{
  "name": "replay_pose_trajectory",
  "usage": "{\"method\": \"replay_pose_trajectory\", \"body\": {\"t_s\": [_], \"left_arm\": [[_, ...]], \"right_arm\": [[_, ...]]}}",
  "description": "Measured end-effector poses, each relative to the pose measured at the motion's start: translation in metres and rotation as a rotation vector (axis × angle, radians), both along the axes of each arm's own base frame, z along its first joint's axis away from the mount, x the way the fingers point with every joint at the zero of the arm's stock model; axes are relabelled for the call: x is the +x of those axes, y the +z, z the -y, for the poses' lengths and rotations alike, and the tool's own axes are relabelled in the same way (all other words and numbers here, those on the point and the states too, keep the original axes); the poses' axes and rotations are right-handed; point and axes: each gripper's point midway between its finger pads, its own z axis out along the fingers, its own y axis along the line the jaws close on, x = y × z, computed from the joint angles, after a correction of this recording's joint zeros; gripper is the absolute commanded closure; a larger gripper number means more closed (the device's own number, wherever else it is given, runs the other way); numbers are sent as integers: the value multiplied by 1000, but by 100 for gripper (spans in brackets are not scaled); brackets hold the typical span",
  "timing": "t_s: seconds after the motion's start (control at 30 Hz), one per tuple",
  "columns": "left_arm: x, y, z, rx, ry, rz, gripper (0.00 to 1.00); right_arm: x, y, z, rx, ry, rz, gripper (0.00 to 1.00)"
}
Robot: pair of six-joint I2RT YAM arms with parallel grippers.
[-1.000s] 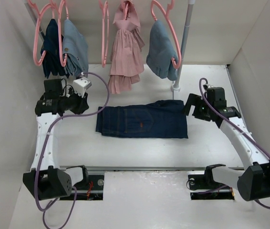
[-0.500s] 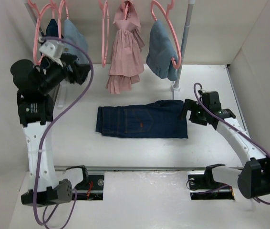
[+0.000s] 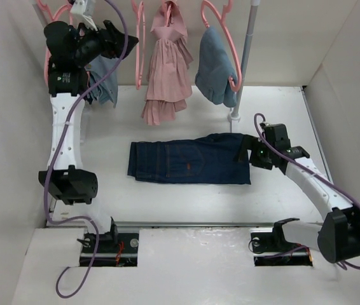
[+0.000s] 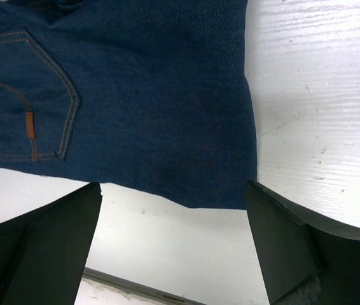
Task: Place the trousers on the hanger
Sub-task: Pick up the hanger from the clothesline.
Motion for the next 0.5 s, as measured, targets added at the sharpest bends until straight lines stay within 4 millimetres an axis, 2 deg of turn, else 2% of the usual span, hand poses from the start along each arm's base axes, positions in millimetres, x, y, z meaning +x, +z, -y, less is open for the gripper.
{"method": "replay_pose_trajectory", "body": {"t_s": [0.1,0.23,0.27,0.3,0.33,0.5], "left_arm": [[8,-13,13,-5,-3,-43,23],[12,-20,19,-6,9,-70,31],[13,-21,20,-4,18,-72,34],[15,-22,19,-2,34,-74,42],[17,-23,18,-3,53,-78,46],[28,-39,13,27,123,-107,48]], "right_arm": [[-3,-2,-2,-3,4,-9,2],[-4,1,-4,-10,11,6,2],[-5,2,-4,-11,11,10,2],[-5,4,-4,-11,11,14,2],[-5,5,-4,-11,12,18,2],[-5,7,-4,-10,8,28,2]]}}
